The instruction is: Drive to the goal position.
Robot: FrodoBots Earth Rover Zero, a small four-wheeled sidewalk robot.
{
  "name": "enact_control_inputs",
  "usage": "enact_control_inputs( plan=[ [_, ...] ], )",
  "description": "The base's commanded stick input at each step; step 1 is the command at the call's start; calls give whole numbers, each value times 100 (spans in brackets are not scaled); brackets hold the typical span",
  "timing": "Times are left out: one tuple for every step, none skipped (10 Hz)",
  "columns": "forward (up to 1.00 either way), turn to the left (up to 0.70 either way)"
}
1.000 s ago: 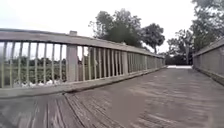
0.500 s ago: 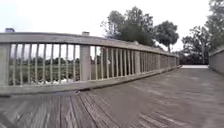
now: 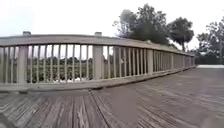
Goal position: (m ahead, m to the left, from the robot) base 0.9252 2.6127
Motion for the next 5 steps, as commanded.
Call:
enact_control_inputs(
  plan=[
    [0,30],
    [0,30],
    [0,30],
    [0,30],
    [0,30]
  ],
)
